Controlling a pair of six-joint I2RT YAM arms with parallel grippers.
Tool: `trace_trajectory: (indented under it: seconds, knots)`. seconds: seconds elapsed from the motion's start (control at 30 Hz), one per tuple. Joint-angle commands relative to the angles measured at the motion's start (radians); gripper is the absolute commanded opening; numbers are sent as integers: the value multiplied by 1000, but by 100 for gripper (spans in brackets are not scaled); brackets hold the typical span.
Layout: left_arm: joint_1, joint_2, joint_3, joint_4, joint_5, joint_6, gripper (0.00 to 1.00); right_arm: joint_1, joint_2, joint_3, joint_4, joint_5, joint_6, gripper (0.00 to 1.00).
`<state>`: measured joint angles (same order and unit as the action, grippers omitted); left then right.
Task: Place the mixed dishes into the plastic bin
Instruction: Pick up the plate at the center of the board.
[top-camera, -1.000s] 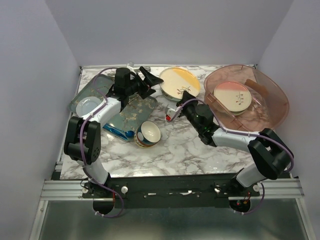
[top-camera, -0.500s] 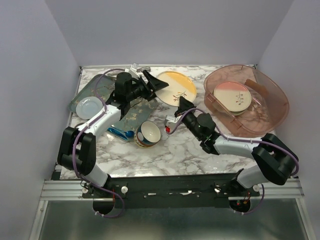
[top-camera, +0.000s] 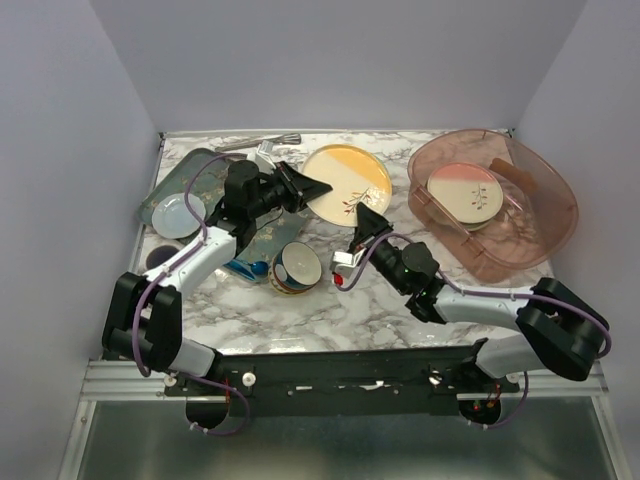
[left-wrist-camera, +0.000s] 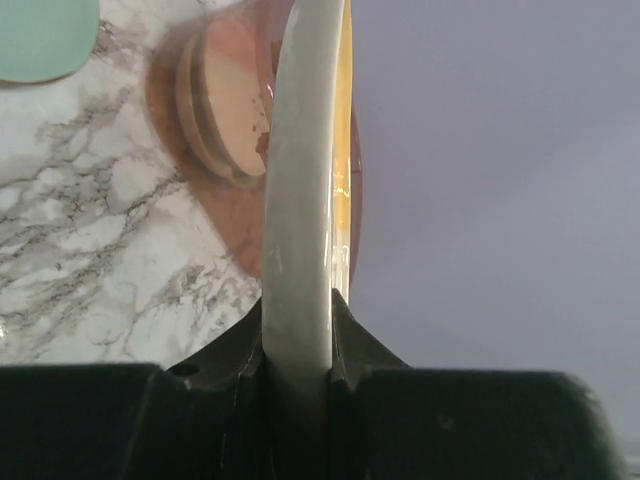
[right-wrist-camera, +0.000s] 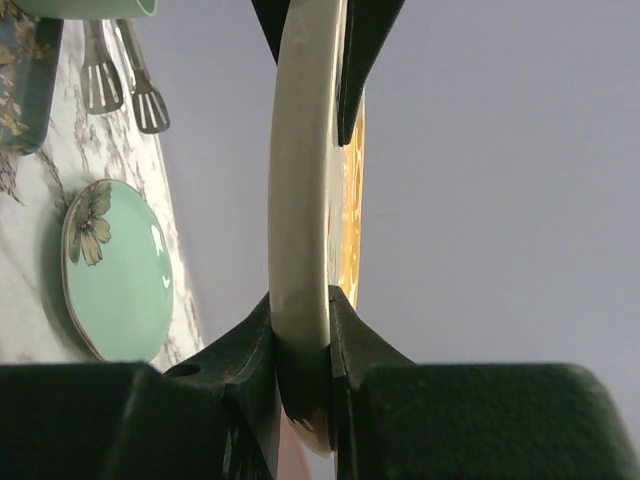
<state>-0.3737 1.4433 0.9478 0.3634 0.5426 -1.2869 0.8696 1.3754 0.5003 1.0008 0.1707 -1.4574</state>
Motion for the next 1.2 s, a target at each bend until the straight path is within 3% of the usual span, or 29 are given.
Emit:
trace_trajectory:
  seconds: [0.0, 0.1, 0.13, 0.2, 0.33, 0.5, 0.63, 0.73, 0.93, 1.17]
  knots:
    - [1, -80, -23, 108, 34, 8, 0, 9, -91, -26, 133, 21, 8, 8]
    - [-1, -101, -40, 131, 33, 1, 0, 12, -157, -51, 99, 12, 40, 29]
    - [1, -113, -49, 137, 31, 0, 0, 14, -179, -57, 64, 3, 54, 44]
    - [7, -127, -55, 154, 23, 3, 0, 17, -232, -72, -2, -10, 116, 62]
    - [24, -150, -73, 175, 14, 4, 0, 17, -377, -80, -261, -40, 247, 89]
    - [32, -153, -64, 192, 10, 15, 0, 9, -516, -56, -519, -98, 450, 92]
    - [32, -162, -73, 193, 14, 69, 0, -32, -567, 61, -816, -258, 656, 93]
    - [32, -172, -90, 195, 28, 106, 0, -63, -592, 132, -908, -316, 765, 93]
    - [32, -185, -142, 308, 71, 115, 0, -173, -567, 242, -927, -358, 1058, 100]
    - [32, -195, -195, 433, 118, 89, 0, -415, -443, 377, -964, -670, 1527, 100]
